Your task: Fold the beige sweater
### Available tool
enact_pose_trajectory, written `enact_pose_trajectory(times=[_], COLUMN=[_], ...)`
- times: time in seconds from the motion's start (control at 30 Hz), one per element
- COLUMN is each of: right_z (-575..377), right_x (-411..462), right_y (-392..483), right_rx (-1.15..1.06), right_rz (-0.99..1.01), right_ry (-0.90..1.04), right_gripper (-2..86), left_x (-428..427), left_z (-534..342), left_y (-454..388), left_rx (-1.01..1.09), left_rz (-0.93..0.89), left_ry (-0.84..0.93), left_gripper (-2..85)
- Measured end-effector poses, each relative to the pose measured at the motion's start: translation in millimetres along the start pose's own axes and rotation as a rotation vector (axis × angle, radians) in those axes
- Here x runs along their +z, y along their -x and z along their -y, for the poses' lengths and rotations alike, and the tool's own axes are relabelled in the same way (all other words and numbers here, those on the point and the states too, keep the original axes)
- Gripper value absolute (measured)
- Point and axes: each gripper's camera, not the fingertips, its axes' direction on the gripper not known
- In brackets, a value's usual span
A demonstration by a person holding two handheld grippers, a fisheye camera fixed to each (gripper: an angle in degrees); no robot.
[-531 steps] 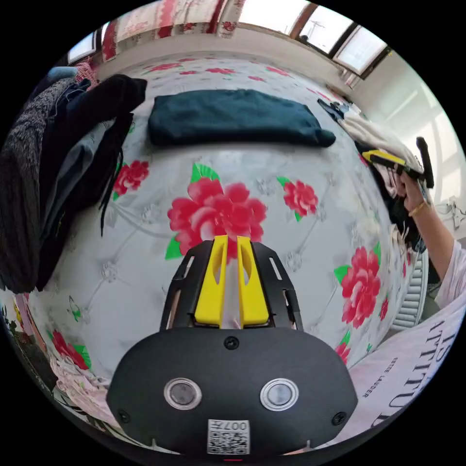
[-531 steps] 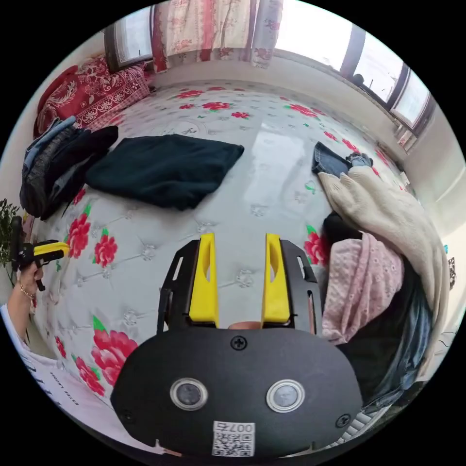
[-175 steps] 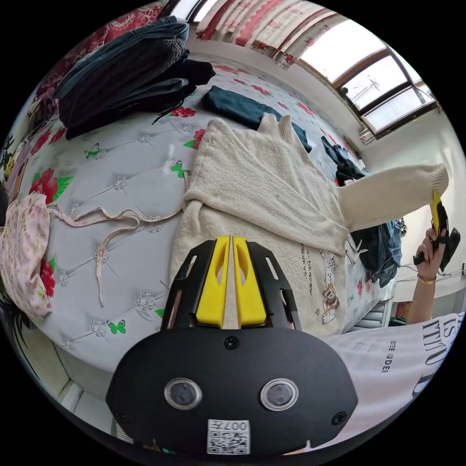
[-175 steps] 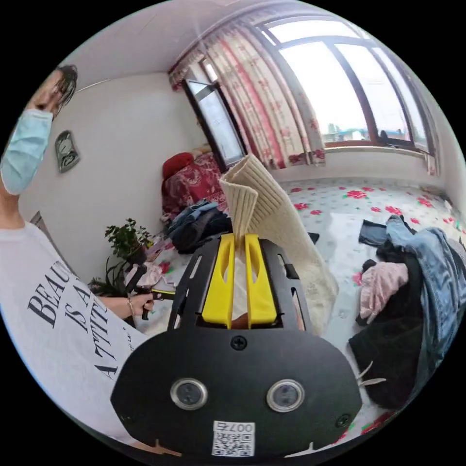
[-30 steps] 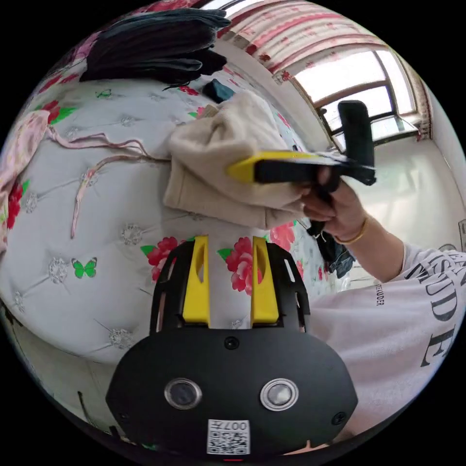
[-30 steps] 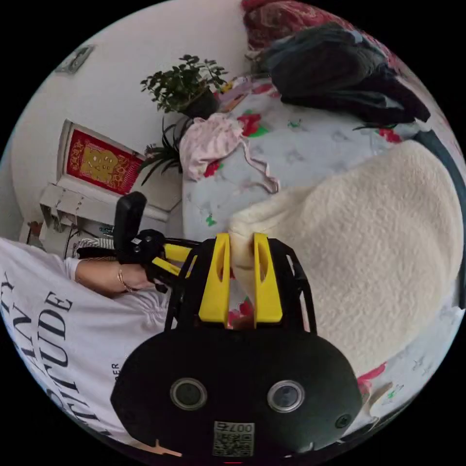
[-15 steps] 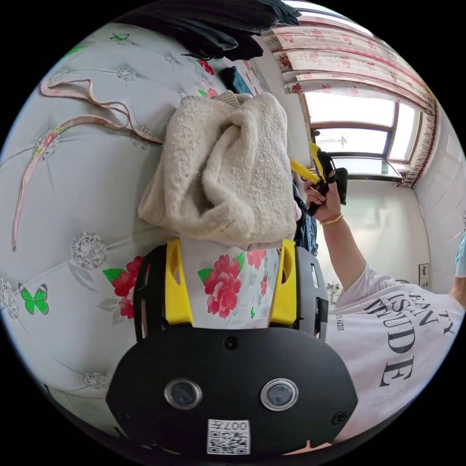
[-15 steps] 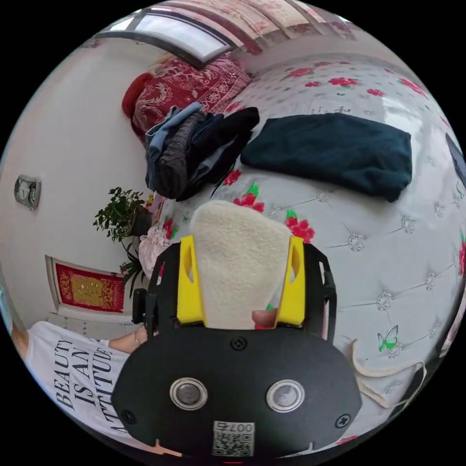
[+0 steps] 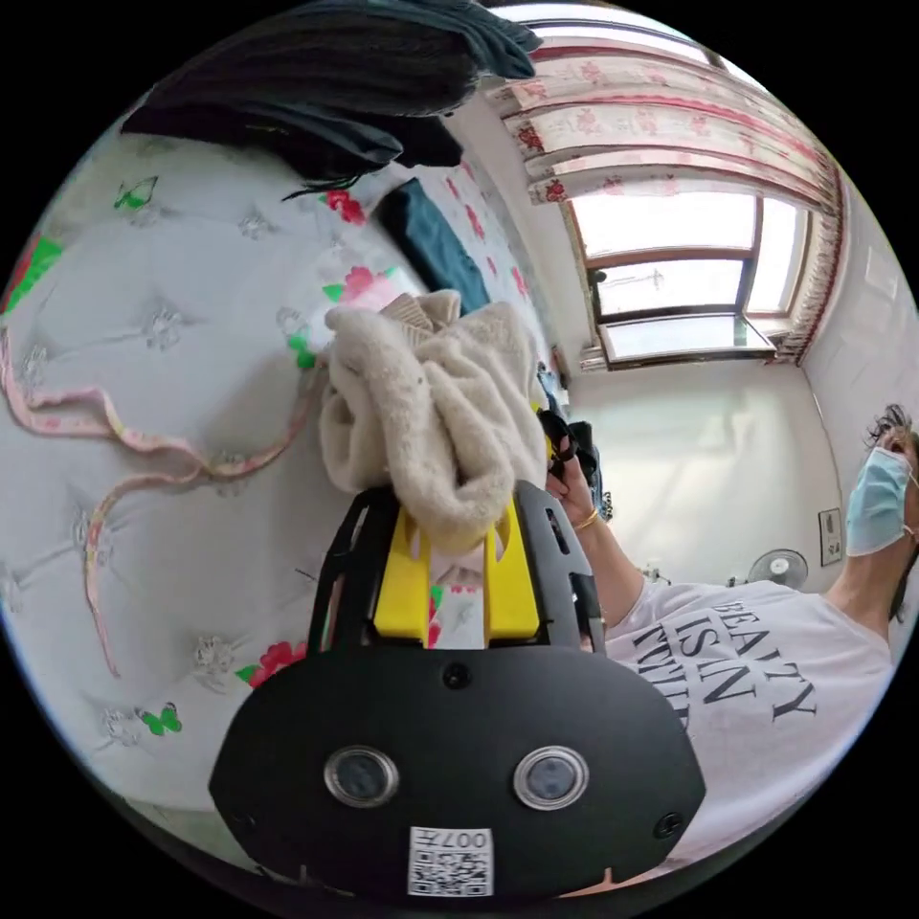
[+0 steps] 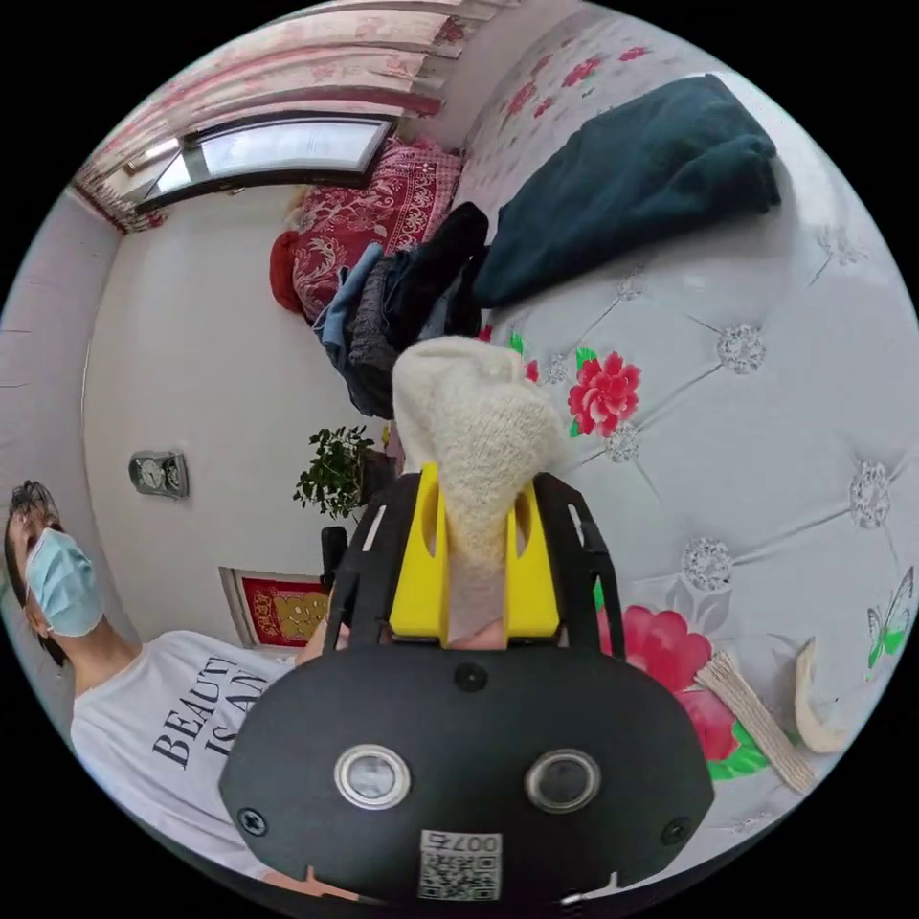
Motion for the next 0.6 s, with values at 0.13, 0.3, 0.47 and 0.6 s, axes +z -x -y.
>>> enact_pose_trajectory(times=[0.13, 0.3, 0.47, 0.6], right_z=[17.3, 66.1, 131.4, 141.2], right_x=[-40.8, -50.0, 4.5, 25.7], right_y=[40.5, 66.2, -6.2, -58.2], right_rx=[-0.055, 0.03, 0.293, 0.269], right_rz=[0.056, 0.092, -0.13, -0.192], right_ry=[-0.251, -0.642, -0.574, -0.35], right_gripper=[4.5, 5.2, 6.4, 7.8], left_x=[31.4, 102.0, 221.2, 287.7], left_z=[129.7, 269.7, 286.5, 183.4], left_y=[-79.4, -149.8, -101.3, -52.6], left_rx=[0.258, 0.358, 0.201, 0.227], left_rz=[0.025, 0.299, 0.592, 0.588], left_ry=[0.049, -0.038, 0.004, 0.156], left_gripper=[8.2, 9.1, 4.8, 2.8])
